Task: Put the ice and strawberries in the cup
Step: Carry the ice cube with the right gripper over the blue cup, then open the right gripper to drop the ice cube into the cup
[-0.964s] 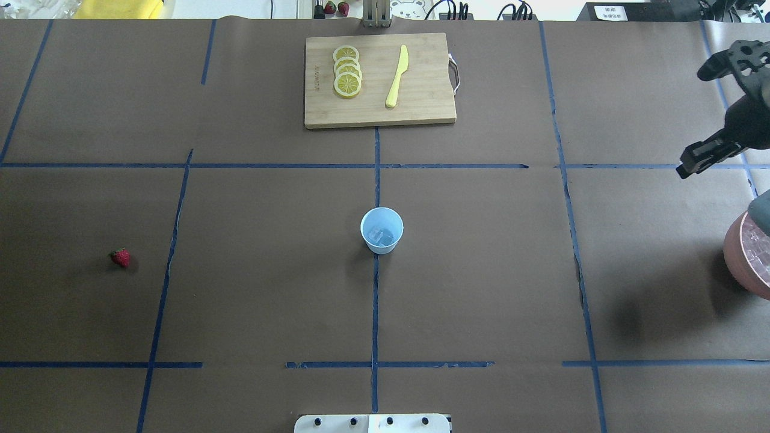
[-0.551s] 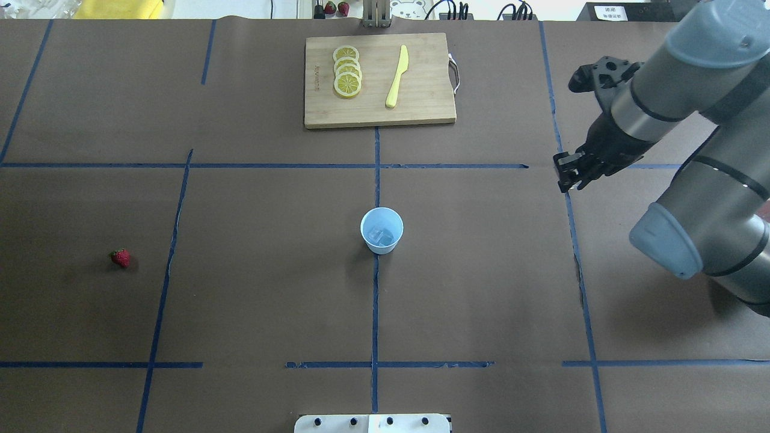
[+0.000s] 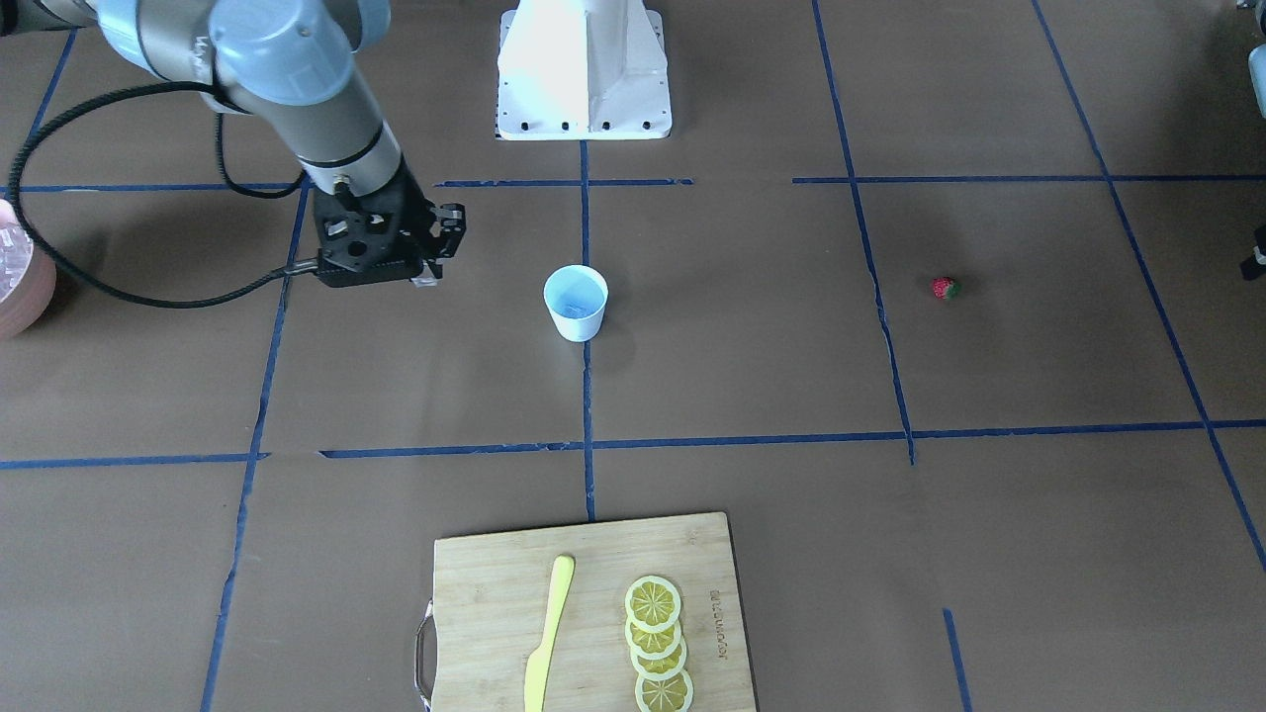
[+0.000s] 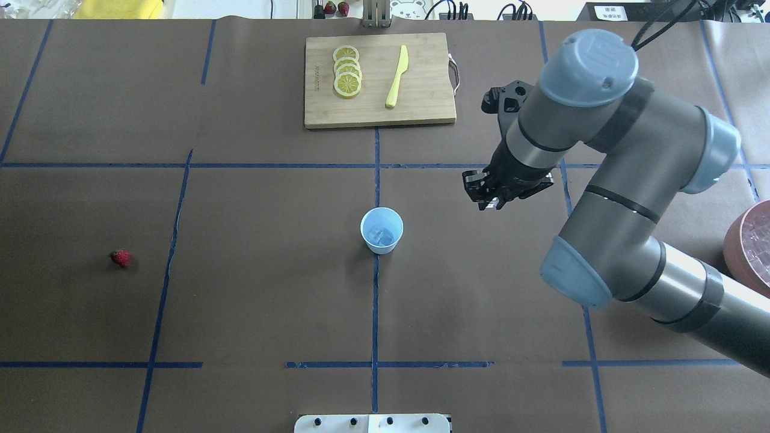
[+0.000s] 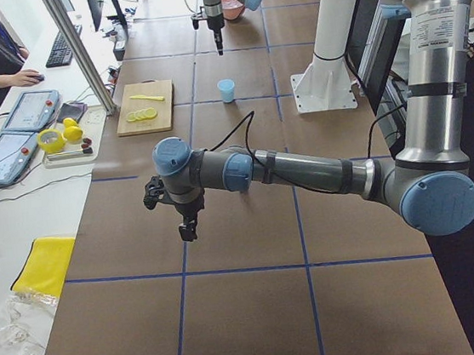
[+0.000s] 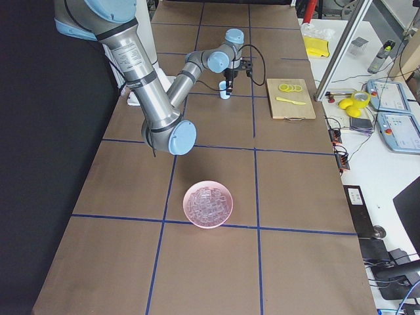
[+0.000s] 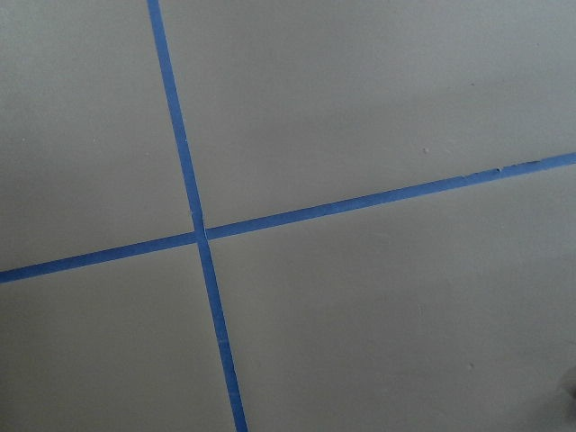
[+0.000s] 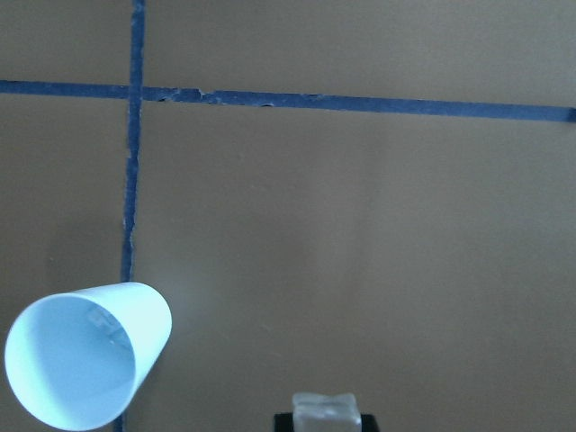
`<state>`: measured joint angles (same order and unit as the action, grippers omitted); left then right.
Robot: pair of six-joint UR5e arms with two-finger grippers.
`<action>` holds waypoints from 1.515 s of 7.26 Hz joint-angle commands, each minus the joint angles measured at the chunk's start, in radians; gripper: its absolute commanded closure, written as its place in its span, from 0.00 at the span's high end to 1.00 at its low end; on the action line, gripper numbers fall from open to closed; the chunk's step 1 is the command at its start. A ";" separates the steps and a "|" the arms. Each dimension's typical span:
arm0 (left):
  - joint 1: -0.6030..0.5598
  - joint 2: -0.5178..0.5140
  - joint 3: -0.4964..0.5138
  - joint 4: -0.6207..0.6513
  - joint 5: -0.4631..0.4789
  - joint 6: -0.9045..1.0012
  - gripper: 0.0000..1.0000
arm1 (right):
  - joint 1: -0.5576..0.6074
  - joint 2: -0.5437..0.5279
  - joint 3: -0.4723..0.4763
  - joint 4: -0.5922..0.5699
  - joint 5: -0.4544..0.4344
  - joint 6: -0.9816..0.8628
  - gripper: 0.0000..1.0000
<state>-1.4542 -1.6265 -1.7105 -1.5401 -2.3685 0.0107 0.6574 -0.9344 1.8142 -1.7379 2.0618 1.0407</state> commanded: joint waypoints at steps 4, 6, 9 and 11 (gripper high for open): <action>0.000 0.001 0.002 0.000 0.000 0.002 1.00 | -0.106 0.158 -0.152 0.027 -0.095 0.113 0.01; 0.000 0.001 0.005 -0.002 0.000 0.003 1.00 | -0.139 0.177 -0.188 0.040 -0.144 0.125 0.01; 0.000 0.001 0.006 -0.002 0.000 0.003 1.00 | -0.139 0.206 -0.220 0.040 -0.146 0.125 0.03; 0.000 0.001 0.006 -0.002 0.000 0.003 1.00 | -0.139 0.212 -0.220 0.041 -0.144 0.125 0.31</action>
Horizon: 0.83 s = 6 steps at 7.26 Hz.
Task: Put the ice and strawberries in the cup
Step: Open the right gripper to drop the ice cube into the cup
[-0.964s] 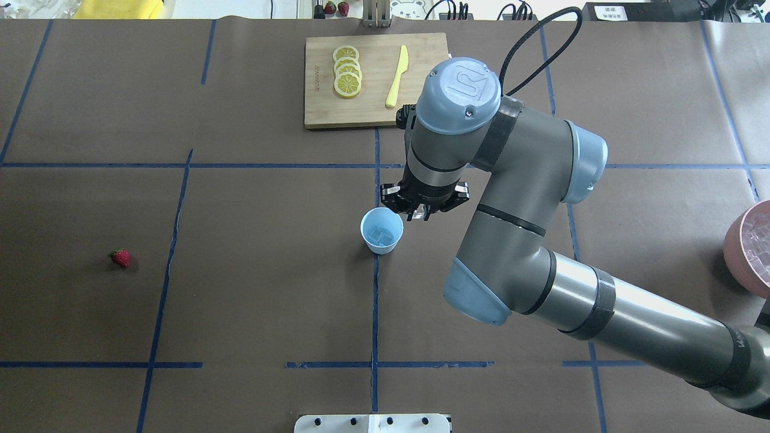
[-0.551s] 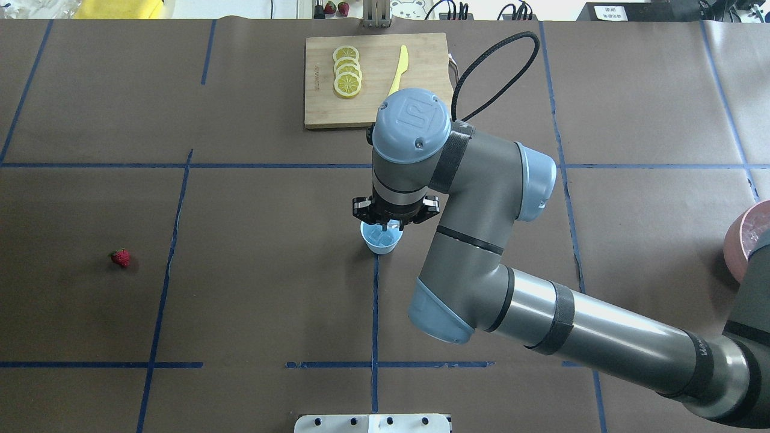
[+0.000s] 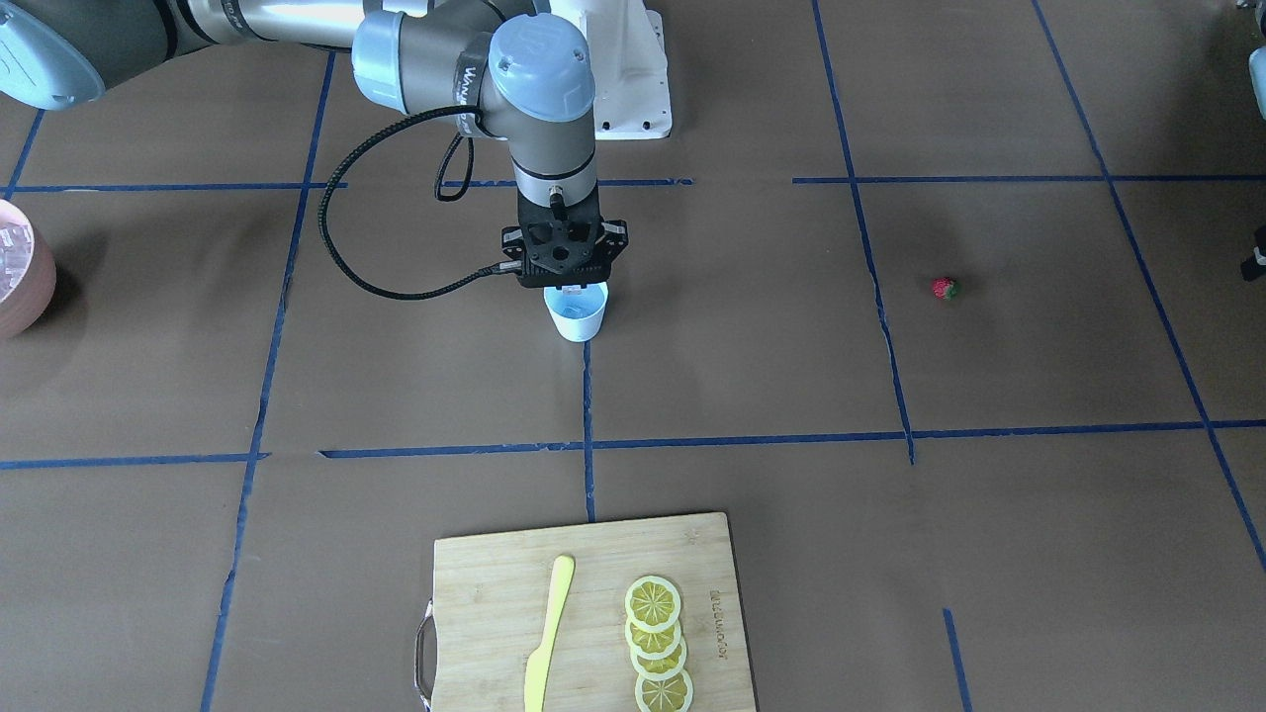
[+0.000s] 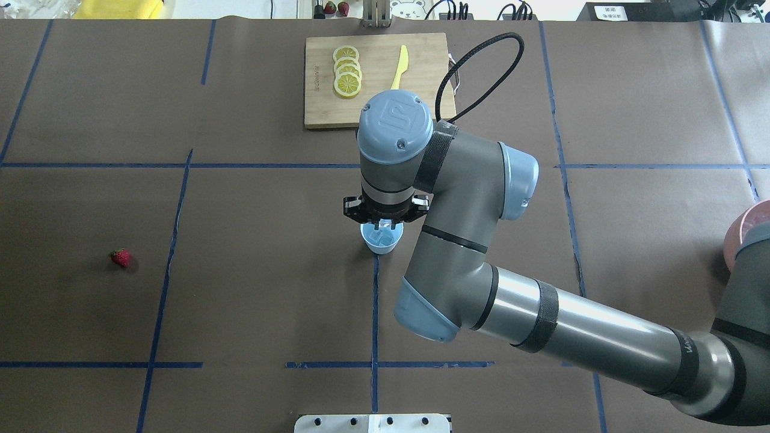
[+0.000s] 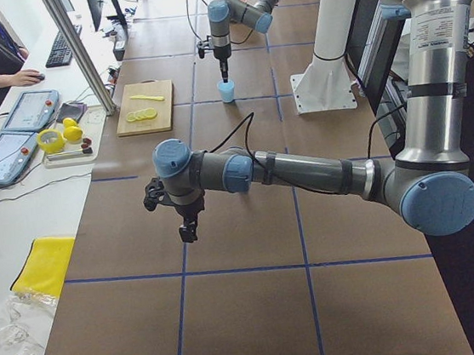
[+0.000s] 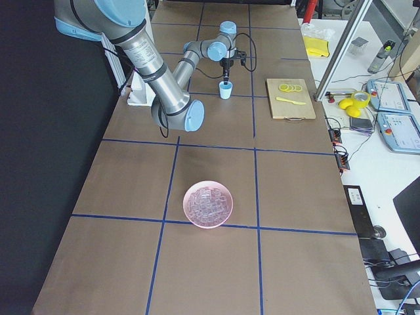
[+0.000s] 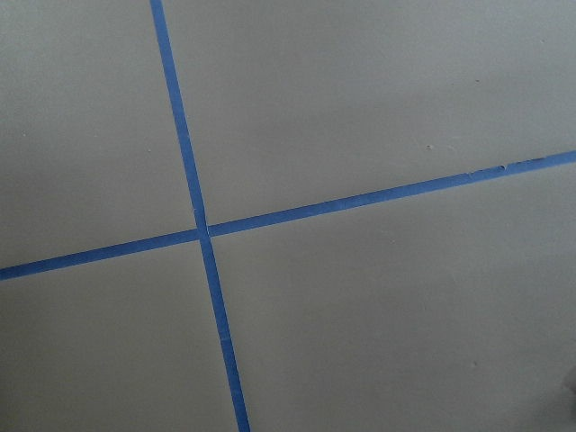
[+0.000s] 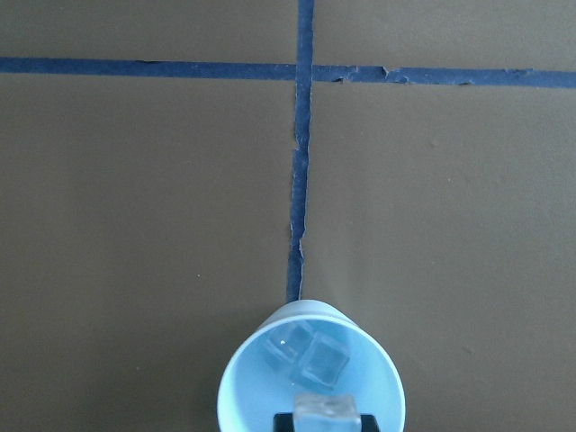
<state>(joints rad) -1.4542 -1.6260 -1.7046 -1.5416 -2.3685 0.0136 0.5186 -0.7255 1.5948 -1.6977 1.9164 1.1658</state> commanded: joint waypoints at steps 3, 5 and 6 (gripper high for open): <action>0.000 0.000 0.002 0.001 0.000 0.000 1.00 | -0.005 0.001 -0.001 0.001 -0.014 0.000 0.99; 0.000 -0.006 0.000 0.000 0.002 -0.004 1.00 | -0.005 0.001 0.008 0.003 -0.014 0.000 0.99; 0.023 -0.011 -0.015 0.003 0.008 -0.007 1.00 | 0.000 0.000 0.025 0.003 -0.016 0.000 0.99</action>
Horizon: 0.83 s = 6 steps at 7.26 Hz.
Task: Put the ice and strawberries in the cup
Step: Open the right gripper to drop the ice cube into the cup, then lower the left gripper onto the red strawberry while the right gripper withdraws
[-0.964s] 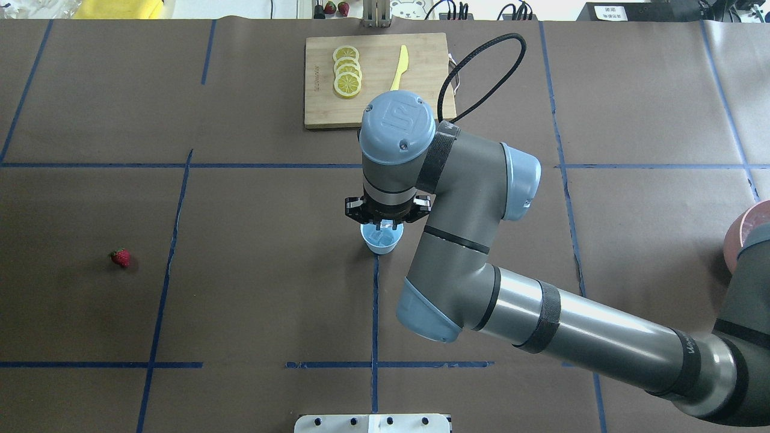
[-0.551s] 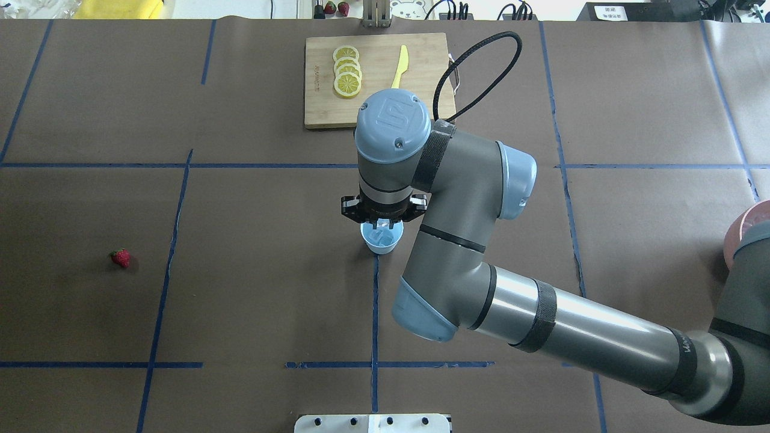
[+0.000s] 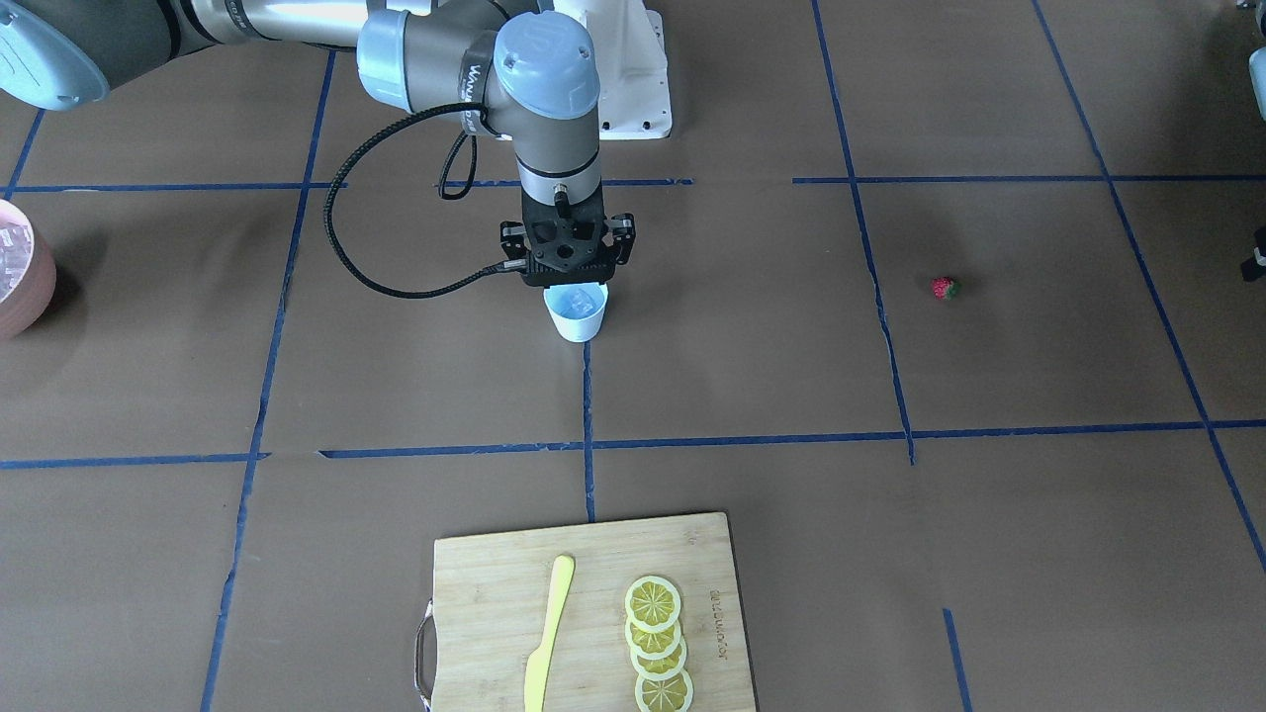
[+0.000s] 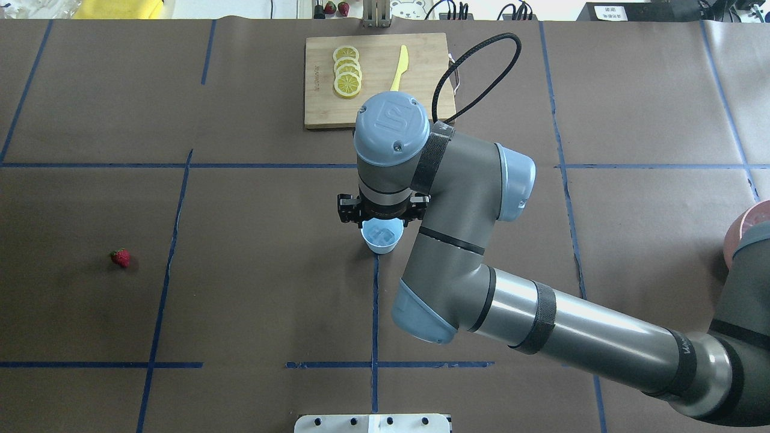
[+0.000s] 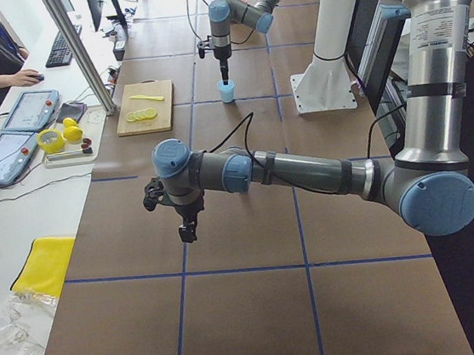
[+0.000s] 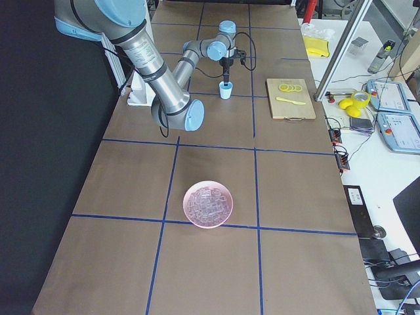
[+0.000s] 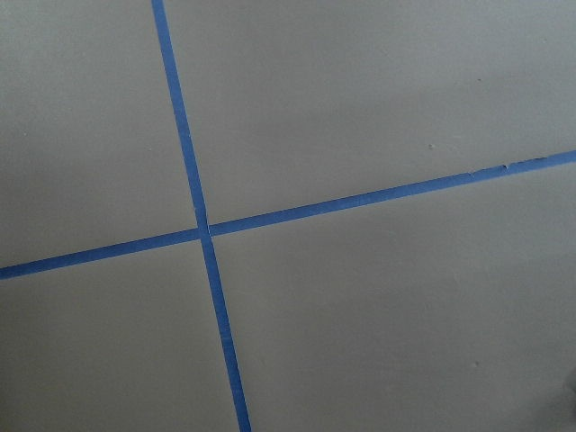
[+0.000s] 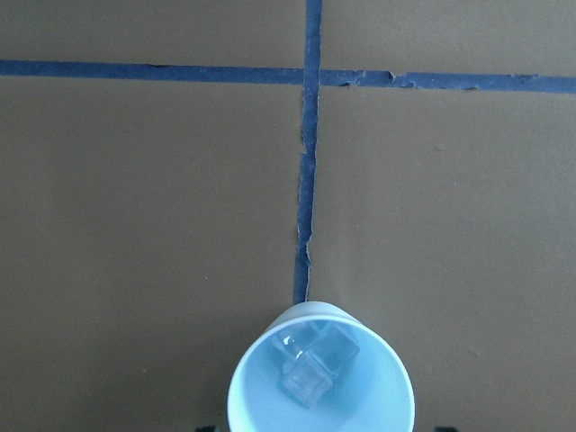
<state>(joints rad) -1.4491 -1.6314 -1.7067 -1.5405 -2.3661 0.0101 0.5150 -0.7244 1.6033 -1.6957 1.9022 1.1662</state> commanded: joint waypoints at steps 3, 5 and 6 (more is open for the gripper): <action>0.142 -0.012 -0.047 -0.100 0.010 -0.265 1.00 | 0.104 -0.099 0.174 -0.012 0.036 -0.014 0.99; 0.246 0.048 -0.062 -0.342 0.063 -0.561 1.00 | 0.207 -0.229 0.286 -0.012 0.122 -0.075 1.00; 0.325 0.068 -0.106 -0.358 0.126 -0.667 1.00 | 0.239 -0.286 0.320 -0.012 0.126 -0.155 1.00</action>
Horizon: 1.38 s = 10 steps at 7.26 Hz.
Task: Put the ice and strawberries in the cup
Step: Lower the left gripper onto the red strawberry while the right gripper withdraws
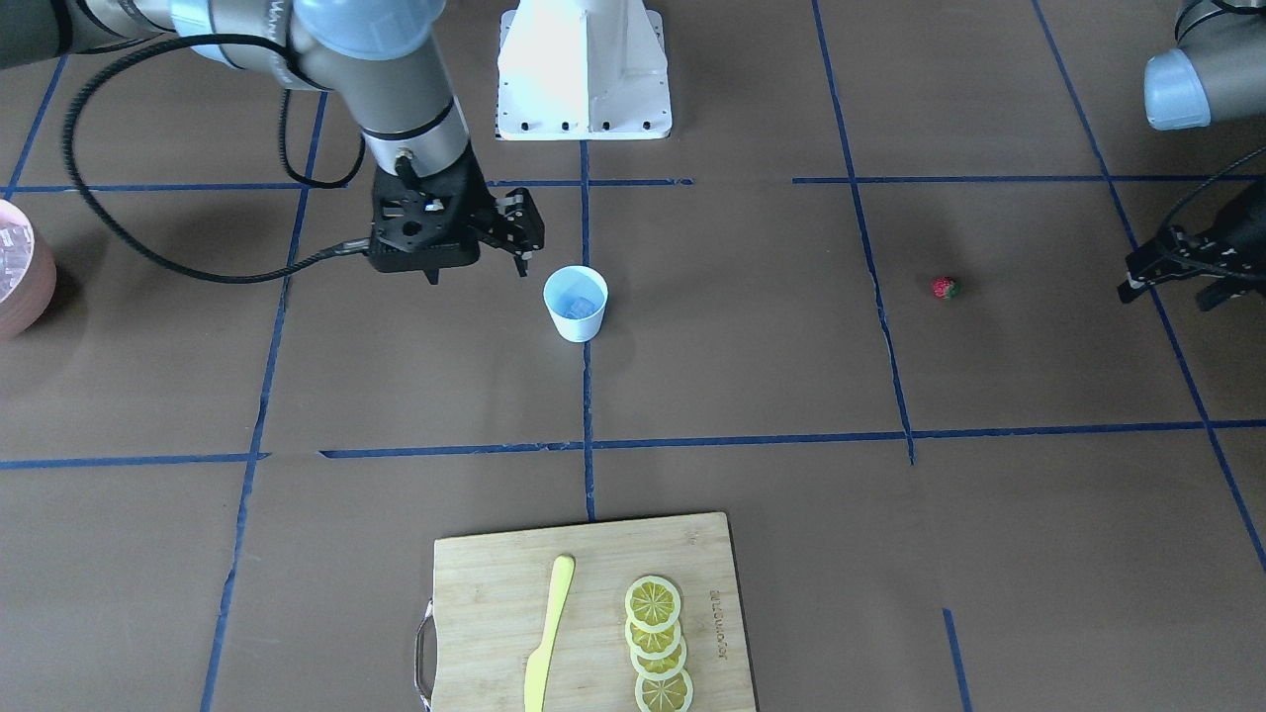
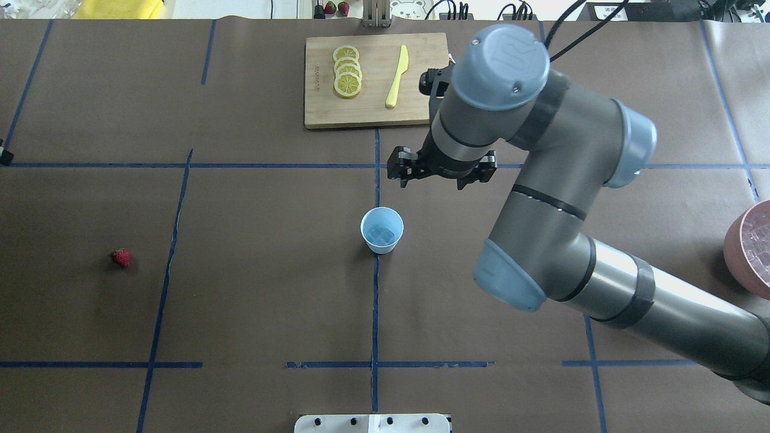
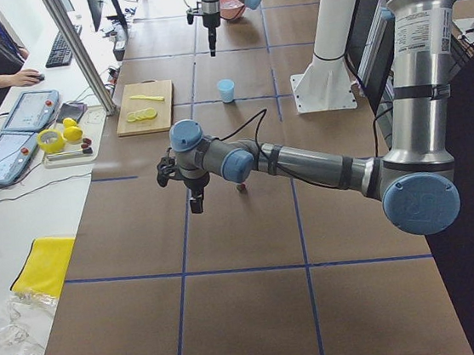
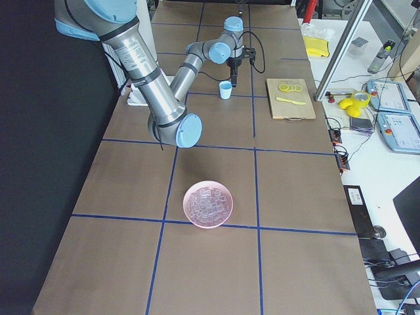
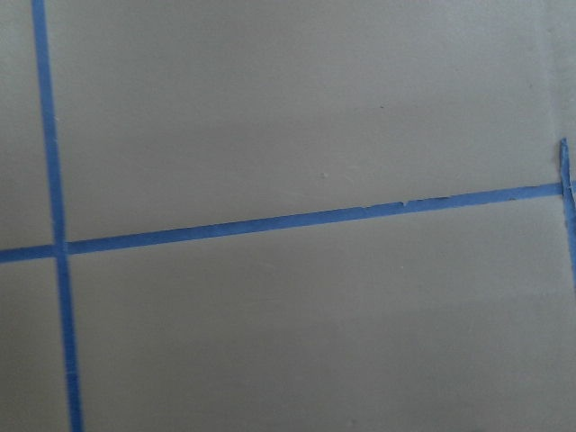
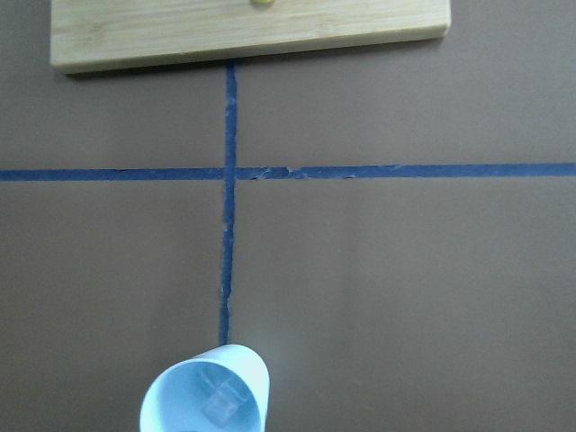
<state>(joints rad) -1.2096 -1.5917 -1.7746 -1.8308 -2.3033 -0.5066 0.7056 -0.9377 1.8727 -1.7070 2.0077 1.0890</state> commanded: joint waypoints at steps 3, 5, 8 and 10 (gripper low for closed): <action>0.308 0.129 -0.118 -0.201 0.270 -0.454 1.00 | 0.095 -0.223 0.143 0.012 0.022 -0.225 1.00; 0.404 0.134 -0.120 -0.235 0.346 -0.577 1.00 | 0.100 -0.248 0.151 0.013 0.020 -0.239 1.00; 0.511 0.124 -0.083 -0.285 0.423 -0.653 1.00 | 0.123 -0.263 0.152 0.013 0.039 -0.250 1.00; 0.541 0.099 -0.054 -0.285 0.424 -0.655 1.00 | 0.123 -0.266 0.152 0.013 0.037 -0.250 1.00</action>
<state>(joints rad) -0.6863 -1.4759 -1.8484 -2.1141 -1.8820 -1.1583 0.8271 -1.2025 2.0247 -1.6937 2.0439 0.8402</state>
